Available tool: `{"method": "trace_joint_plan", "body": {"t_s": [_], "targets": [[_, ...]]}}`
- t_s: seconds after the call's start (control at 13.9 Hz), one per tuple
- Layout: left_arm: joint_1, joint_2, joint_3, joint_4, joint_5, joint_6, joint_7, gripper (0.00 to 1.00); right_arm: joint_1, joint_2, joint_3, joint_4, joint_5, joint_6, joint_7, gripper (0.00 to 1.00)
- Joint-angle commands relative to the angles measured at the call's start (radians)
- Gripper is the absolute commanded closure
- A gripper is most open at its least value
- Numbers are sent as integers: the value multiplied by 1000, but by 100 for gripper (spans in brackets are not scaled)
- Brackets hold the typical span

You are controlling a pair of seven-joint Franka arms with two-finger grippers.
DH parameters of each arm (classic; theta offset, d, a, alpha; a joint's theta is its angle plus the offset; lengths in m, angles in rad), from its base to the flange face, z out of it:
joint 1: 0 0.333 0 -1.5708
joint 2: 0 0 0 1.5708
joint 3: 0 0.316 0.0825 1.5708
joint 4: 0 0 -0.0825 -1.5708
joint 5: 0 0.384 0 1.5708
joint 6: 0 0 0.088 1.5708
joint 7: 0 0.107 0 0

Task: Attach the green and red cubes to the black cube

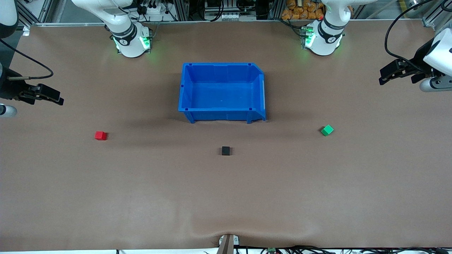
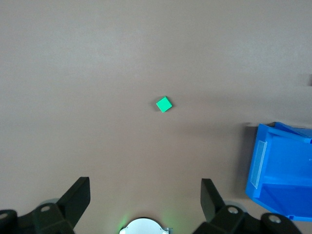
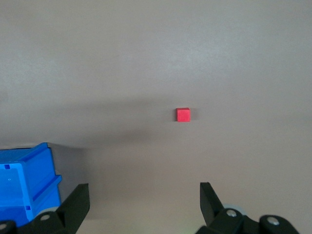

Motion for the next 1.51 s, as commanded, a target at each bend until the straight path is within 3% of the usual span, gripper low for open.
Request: {"method": "trace_joint_plan", "body": {"t_s": [0.0, 0.65, 1.08, 1.43], "targets": [[7, 4, -1, 11, -10, -8, 18, 0, 10, 11, -7, 26, 2, -12, -5, 0], [7, 10, 0, -36, -16, 3, 15, 0, 13, 11, -7, 32, 2, -17, -7, 0], [10, 18, 2, -138, -16, 126, 12, 0, 22, 30, -7, 31, 1, -15, -7, 0], [7, 23, 2, -256, -16, 256, -5, 0, 21, 120, -8, 32, -19, -3, -8, 0]]}}
